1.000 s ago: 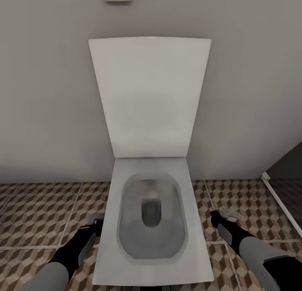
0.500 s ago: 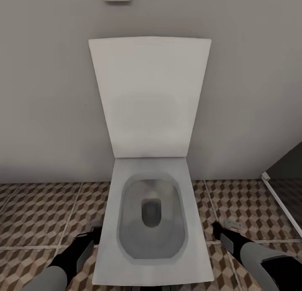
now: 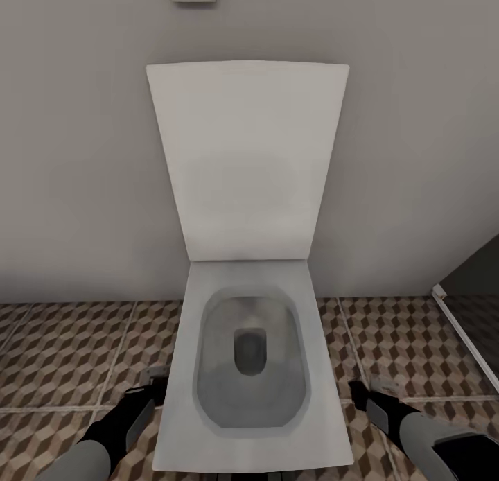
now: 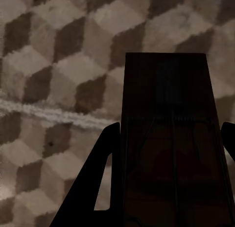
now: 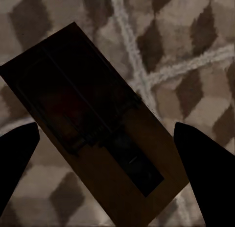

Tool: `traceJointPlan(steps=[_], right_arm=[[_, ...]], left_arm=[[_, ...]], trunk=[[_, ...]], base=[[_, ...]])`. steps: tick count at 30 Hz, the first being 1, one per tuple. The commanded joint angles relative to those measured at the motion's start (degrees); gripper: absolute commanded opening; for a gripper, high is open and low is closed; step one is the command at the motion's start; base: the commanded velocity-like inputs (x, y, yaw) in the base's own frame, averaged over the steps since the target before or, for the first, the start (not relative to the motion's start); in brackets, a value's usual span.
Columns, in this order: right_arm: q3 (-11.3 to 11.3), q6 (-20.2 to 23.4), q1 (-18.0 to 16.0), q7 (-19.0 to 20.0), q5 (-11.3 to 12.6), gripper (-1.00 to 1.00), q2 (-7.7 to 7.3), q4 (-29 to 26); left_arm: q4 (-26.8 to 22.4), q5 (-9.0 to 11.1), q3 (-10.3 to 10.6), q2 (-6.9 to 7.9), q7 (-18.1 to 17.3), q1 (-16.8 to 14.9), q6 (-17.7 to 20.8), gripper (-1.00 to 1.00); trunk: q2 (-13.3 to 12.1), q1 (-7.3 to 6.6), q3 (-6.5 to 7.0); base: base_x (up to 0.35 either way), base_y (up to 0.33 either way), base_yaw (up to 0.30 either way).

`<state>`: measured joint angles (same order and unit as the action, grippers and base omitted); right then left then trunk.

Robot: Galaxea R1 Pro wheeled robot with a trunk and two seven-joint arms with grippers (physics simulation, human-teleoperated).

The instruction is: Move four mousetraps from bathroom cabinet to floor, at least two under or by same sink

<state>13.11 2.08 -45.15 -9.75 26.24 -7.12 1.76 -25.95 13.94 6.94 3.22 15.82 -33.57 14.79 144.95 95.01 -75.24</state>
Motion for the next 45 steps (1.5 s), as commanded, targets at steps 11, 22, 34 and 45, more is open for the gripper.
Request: traceJointPlan(steps=[11, 22, 34, 45], right_arm=[[0.54, -0.02, 2.70, -0.09, 0.29, -1.00, 0.20, 0.03], [0.60, -0.23, 4.13, -0.09, 0.22, -1.00, 0.22, 0.04], [0.60, -0.33, 4.28, -0.09, 0.21, -1.00, 0.22, 0.02], [0.60, -1.36, 4.28, -0.09, 0.27, -1.00, 0.04, 0.01]], left_arm=[[3.62, 0.32, 0.67, 0.23, 0.51, -0.01, 0.19, -1.00], [6.58, 0.30, 0.75, 0.21, 0.26, -0.01, 0.07, -1.00], [6.90, 0.52, 0.72, 0.35, 0.19, -0.01, -1.92, -1.00], [8.23, 0.38, 0.66, 0.69, 0.51, -0.01, -5.72, -1.00]], trunk=[[0.02, -0.01, -0.04], [0.02, -0.01, -0.04], [0.02, -0.01, -0.04], [0.02, -0.01, -0.04]], base=[[0.000, 0.000, 0.000], [0.000, 0.000, 0.000], [0.000, 0.000, 0.000], [0.000, 0.000, 0.000]])
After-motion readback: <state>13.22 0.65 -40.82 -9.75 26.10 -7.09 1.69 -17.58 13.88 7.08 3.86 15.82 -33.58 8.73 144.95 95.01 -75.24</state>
